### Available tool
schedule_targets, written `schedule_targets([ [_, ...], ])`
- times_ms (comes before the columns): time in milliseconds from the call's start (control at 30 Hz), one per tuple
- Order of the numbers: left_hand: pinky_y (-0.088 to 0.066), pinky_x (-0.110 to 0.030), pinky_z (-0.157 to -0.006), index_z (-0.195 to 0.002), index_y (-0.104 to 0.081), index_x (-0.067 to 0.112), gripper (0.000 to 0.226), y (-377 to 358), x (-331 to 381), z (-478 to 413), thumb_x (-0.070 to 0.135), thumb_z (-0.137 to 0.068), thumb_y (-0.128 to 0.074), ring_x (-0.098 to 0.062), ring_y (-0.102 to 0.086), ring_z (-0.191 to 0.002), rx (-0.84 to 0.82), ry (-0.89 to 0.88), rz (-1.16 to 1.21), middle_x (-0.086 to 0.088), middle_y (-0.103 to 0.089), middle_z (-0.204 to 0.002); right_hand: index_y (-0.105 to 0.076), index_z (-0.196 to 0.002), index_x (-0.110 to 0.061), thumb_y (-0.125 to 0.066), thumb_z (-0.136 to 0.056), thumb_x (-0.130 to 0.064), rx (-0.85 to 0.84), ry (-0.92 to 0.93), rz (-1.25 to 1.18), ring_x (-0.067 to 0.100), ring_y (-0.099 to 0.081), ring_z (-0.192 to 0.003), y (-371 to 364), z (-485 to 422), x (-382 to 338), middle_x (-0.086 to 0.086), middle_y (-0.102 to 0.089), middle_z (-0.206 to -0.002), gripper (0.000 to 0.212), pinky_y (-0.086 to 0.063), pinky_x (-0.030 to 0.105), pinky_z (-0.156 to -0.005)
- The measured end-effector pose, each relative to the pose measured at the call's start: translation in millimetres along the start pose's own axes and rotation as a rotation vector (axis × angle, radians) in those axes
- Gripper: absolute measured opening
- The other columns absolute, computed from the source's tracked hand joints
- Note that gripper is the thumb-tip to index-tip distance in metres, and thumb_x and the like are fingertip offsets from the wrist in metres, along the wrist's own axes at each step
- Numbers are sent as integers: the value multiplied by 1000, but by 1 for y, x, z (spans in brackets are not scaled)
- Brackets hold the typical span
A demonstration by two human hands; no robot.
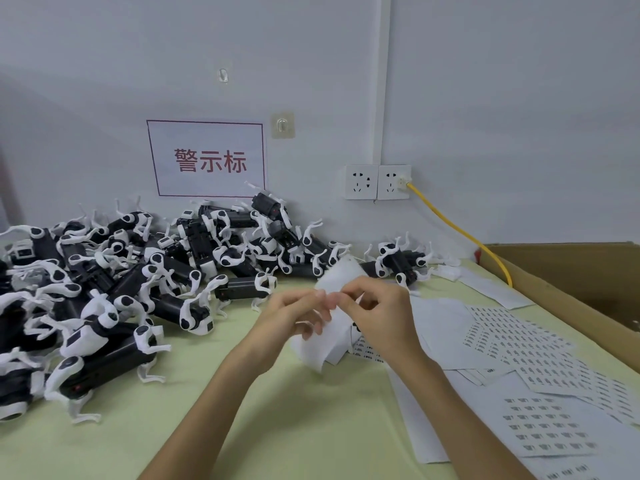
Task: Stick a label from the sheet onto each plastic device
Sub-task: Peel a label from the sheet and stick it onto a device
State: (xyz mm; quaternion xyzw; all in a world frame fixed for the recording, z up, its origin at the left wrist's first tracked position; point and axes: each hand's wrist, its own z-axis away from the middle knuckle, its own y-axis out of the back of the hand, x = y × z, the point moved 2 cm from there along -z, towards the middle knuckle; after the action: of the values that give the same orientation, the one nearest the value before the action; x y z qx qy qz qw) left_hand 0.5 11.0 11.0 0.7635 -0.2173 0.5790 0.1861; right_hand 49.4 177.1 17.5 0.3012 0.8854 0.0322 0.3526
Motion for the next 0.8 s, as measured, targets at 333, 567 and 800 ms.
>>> schedule_targets([
  [333,-47,-22,-63,-75,-79,21,13,-2,3,2,28,-84,-72,-13,-55,-64,69,-80,23,0,-65,-74,-71,-74,-30,-78,-85,-26,-41,-91,-12,10,-46,-47,1,0,-1,-18,-61,-61,13,-40,21,-52],
  [567,-47,-19,-60,-92,-83,32,29,-5,-2,0,8,-95,-67,-9,-57,-60,175,-181,-91,3,-70,-71,-75,-83,-25,-70,-90,-11,-35,-217,-182,13,-59,-47,0,0,-3,-7,-69,-72,16,-42,18,-49],
  [800,-44,-15,-60,-110,-79,24,28,-8,-4,0,4,-97,-64,-6,-55,-60,178,-230,-181,2,-72,-72,-76,-88,-27,-78,-85,-18,33,-228,-143,26,-59,-52,1,1,-7,-13,-71,-76,10,-46,26,-51],
])
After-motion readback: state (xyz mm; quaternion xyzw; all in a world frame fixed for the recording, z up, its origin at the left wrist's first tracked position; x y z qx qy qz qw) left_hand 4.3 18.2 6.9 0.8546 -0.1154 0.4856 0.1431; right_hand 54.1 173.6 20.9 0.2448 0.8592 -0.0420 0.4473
